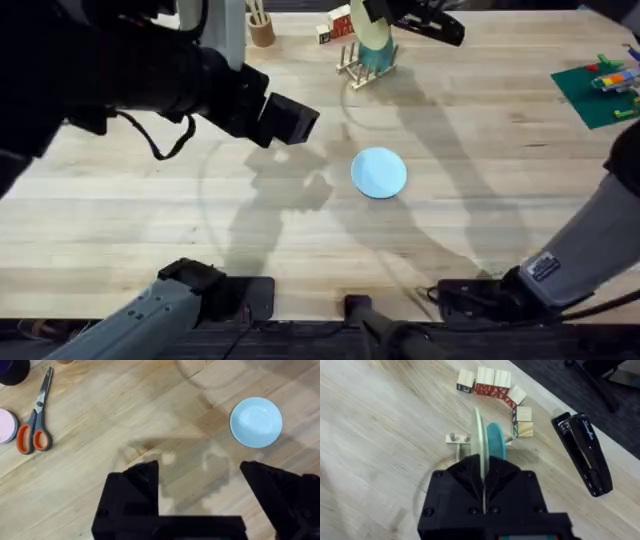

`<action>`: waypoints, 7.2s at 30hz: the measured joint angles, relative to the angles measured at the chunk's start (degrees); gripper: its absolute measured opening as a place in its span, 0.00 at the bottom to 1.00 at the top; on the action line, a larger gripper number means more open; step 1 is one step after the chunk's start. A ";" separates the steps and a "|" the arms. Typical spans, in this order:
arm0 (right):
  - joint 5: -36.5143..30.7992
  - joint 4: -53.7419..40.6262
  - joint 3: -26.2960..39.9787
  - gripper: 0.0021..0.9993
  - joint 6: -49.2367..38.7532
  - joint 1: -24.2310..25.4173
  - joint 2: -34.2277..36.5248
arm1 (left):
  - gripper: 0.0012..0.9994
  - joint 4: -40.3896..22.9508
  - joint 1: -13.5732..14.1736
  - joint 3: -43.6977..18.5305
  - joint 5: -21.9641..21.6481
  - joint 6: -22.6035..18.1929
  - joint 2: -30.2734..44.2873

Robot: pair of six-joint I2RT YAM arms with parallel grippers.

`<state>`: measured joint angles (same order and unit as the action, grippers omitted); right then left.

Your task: Pick up the plates from the table one by one and place each into a slot on the dish rack.

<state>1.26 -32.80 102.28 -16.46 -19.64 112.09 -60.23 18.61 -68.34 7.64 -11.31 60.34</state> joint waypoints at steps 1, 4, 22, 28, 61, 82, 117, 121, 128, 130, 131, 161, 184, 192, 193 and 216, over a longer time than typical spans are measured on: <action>0.01 0.25 -0.01 0.03 -0.08 0.00 0.08 | 1.00 0.00 0.00 0.00 0.00 0.00 -0.01; 0.00 0.80 0.00 0.03 -0.13 0.00 0.16 | 1.00 0.00 0.00 0.00 0.00 0.00 0.00; 0.00 0.90 0.00 0.03 -0.51 0.37 4.20 | 0.99 0.00 0.00 0.00 0.00 0.00 -0.02; 0.00 0.90 0.00 0.03 -0.51 0.39 4.25 | 0.99 0.00 0.00 0.00 0.00 0.00 0.00; 0.00 0.66 0.00 0.13 -0.53 0.39 4.25 | 1.00 -0.01 0.00 0.00 0.00 0.00 -0.01; 0.00 -1.78 0.00 0.30 -0.48 0.39 0.91 | 0.99 0.00 0.00 0.00 0.00 0.00 -0.02; 0.02 -39.97 -13.84 1.00 10.13 0.42 -38.52 | 0.99 -1.95 0.00 0.00 1.81 0.00 -0.02; 0.02 -39.18 -21.12 1.00 12.10 0.42 -45.37 | 0.99 -1.97 0.00 0.00 2.76 0.00 0.00; 0.02 -39.20 -28.48 1.00 15.12 0.42 -55.10 | 0.36 -2.40 0.00 0.00 7.68 0.26 0.44; -0.03 -39.23 -29.39 1.00 15.73 0.42 -56.75 | 0.08 -2.61 0.00 0.00 9.89 0.11 1.46; -0.25 -39.23 -29.76 1.00 16.18 0.42 -57.52 | 0.05 -2.62 0.00 0.00 11.26 0.16 2.13; -2.12 -42.13 -30.53 1.00 18.88 0.42 -59.75 | 0.04 34.35 0.02 24.22 45.32 19.22 14.17; -2.12 -42.29 -30.56 1.00 19.05 0.42 -59.75 | 0.04 46.31 4.17 24.22 47.05 22.32 31.29; -2.12 -42.29 -30.56 1.00 19.05 0.42 -59.75 | 0.04 49.09 4.17 24.22 48.28 22.35 36.72; -2.13 -42.29 -30.56 1.00 19.06 0.42 -59.75 | 0.04 49.11 4.17 24.22 48.29 22.34 37.07; -2.13 -43.43 -30.56 1.00 19.07 0.42 -59.74 | 0.04 55.81 4.11 24.20 51.74 24.23 44.82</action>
<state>-0.87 -76.24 71.72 2.61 -19.22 52.35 -4.42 22.72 -44.14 59.38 12.92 105.15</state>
